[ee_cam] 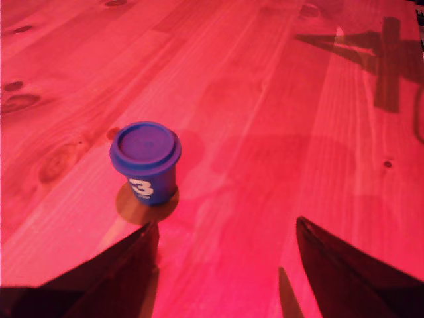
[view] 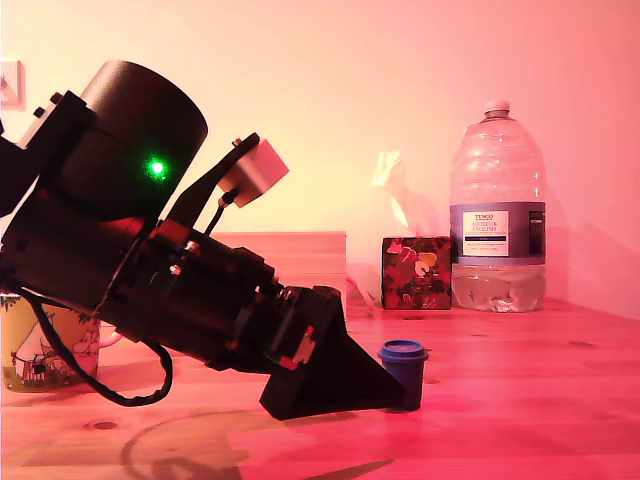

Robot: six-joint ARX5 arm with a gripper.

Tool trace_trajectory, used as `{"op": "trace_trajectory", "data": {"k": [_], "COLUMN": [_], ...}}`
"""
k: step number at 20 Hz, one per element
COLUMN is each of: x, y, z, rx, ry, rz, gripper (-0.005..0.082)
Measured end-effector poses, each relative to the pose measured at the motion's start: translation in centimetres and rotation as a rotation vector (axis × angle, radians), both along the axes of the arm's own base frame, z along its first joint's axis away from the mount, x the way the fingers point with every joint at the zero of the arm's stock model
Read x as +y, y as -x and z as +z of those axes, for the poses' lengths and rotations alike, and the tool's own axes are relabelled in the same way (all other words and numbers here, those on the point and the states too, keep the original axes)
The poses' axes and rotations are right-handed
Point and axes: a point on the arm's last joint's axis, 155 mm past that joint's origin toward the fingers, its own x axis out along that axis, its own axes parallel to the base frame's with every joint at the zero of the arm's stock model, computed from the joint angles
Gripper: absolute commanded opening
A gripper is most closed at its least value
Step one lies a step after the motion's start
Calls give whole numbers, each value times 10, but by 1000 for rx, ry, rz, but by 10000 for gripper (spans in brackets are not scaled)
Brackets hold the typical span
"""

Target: Pick up the coffee capsules from the table one by one and drop them inside the nearest coffee cup

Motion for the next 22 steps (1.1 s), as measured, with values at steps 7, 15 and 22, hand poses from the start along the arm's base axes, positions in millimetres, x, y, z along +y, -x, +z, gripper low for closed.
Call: {"op": "trace_trajectory", "data": {"k": [7, 15, 22], "x": [1, 6, -9], "y": [-1, -11, -26], "z": [1, 1, -1], "rx": [4, -2, -22], "ry": [-4, -6, 25], "rz": [8, 65, 73], "gripper": [571, 571, 571]}}
